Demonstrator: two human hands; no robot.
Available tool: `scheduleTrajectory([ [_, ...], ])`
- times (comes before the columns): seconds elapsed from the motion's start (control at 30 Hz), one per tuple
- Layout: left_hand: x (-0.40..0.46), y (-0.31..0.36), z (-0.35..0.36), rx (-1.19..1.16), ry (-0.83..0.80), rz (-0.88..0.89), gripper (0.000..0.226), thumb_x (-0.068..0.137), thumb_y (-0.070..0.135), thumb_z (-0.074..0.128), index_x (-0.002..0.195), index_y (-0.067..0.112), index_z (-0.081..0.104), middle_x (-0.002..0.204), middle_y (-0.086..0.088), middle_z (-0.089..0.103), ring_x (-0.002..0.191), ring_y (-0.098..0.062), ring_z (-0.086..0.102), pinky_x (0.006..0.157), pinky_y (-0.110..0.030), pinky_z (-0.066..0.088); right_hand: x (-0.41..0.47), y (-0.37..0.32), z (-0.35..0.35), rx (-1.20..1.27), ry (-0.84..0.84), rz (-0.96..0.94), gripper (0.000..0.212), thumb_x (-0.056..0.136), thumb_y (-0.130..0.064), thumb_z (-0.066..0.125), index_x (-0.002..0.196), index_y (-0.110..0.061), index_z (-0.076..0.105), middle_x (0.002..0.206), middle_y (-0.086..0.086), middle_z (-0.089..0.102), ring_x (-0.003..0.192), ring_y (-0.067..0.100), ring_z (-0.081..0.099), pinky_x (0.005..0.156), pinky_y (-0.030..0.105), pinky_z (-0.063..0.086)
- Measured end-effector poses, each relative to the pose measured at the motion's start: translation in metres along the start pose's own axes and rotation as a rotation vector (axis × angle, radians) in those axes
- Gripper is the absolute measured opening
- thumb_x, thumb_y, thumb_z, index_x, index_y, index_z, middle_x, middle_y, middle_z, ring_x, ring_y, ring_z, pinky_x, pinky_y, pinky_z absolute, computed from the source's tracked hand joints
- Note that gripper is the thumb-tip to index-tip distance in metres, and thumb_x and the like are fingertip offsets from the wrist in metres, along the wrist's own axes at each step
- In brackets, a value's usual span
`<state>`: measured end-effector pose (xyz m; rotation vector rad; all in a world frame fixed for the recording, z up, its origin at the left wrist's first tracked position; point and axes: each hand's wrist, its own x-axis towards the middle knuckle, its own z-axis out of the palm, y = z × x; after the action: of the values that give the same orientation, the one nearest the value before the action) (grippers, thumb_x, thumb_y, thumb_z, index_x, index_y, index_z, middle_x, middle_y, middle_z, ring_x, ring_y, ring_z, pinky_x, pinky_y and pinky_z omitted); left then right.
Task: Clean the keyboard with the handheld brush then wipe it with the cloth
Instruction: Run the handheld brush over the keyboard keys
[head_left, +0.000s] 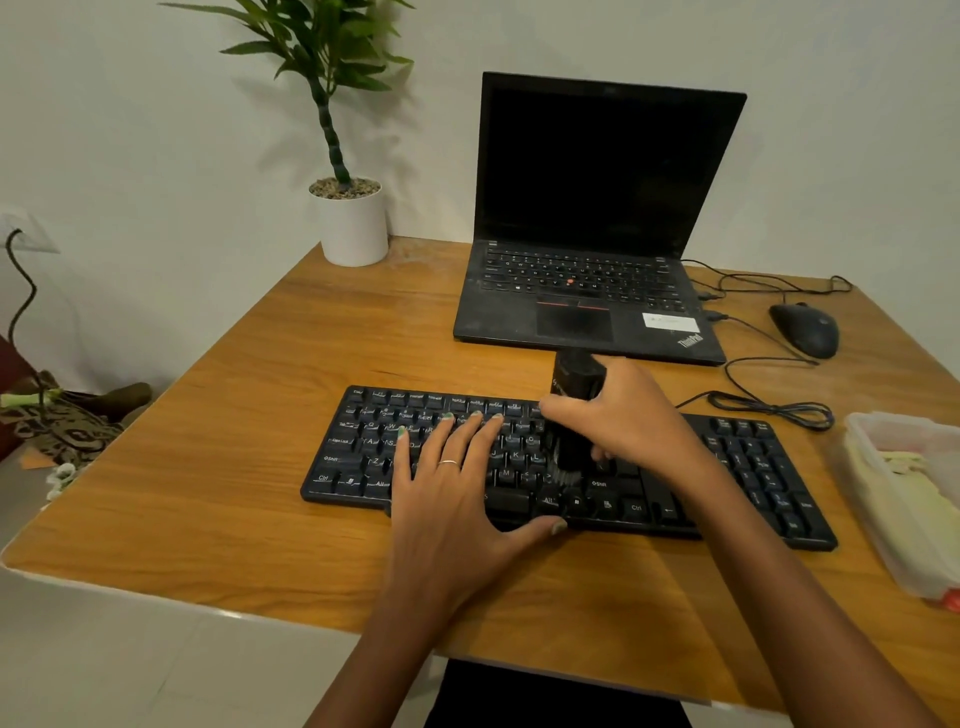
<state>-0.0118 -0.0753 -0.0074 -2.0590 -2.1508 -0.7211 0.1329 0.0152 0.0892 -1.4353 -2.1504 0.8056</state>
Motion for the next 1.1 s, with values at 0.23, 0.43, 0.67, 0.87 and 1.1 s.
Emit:
scheduleTrajectory([
  [0.23,0.001,-0.001,0.001,0.004,0.010,0.005,0.104,0.069,0.094,0.026,0.139,0.021,0.048,0.139,0.002,0.053,0.131,-0.022,0.047,0.109,-0.056,0.024,0.000,0.001,0.004,-0.042,0.134,-0.069,0.026,0.079,-0.027,0.066,0.067,-0.012,0.049,0.064,0.007,0.060,0.054,0.021,0.057,0.047,0.025,0.041],
  [0.43,0.000,0.000,0.001,0.003,0.009,0.008,0.104,0.069,0.094,0.027,0.139,0.021,0.048,0.139,0.002,0.054,0.131,-0.022,0.047,0.110,-0.056,0.022,0.002,0.006,0.000,-0.044,0.232,-0.017,0.028,0.078,-0.027,0.067,0.065,-0.010,0.048,0.060,0.004,0.055,0.059,0.027,0.060,0.051,0.034,0.048],
  [0.67,-0.001,0.000,0.000,-0.003,0.009,0.006,0.104,0.069,0.094,0.026,0.139,0.021,0.048,0.139,0.001,0.053,0.131,-0.022,0.046,0.110,-0.055,0.023,-0.003,0.007,-0.007,0.042,0.191,0.042,0.023,0.079,-0.026,0.066,0.073,-0.008,0.053,0.066,0.006,0.063,0.057,0.020,0.065,0.047,0.029,0.049],
  [0.87,0.000,0.000,0.001,0.009,0.002,0.008,0.104,0.070,0.094,0.024,0.139,0.021,0.048,0.139,0.001,0.053,0.131,-0.022,0.046,0.110,-0.055,0.022,-0.014,0.002,0.004,0.044,0.148,-0.015,0.027,0.081,-0.027,0.067,0.077,-0.002,0.058,0.069,0.012,0.064,0.061,0.025,0.062,0.049,0.027,0.047],
  [1.1,0.001,0.000,0.000,0.003,0.006,0.001,0.104,0.069,0.094,0.025,0.140,0.021,0.047,0.140,0.001,0.053,0.132,-0.022,0.045,0.111,-0.055,0.022,-0.017,0.003,0.006,0.017,0.173,-0.020,0.026,0.080,-0.027,0.067,0.067,-0.008,0.054,0.058,0.003,0.056,0.050,0.011,0.051,0.043,0.018,0.037],
])
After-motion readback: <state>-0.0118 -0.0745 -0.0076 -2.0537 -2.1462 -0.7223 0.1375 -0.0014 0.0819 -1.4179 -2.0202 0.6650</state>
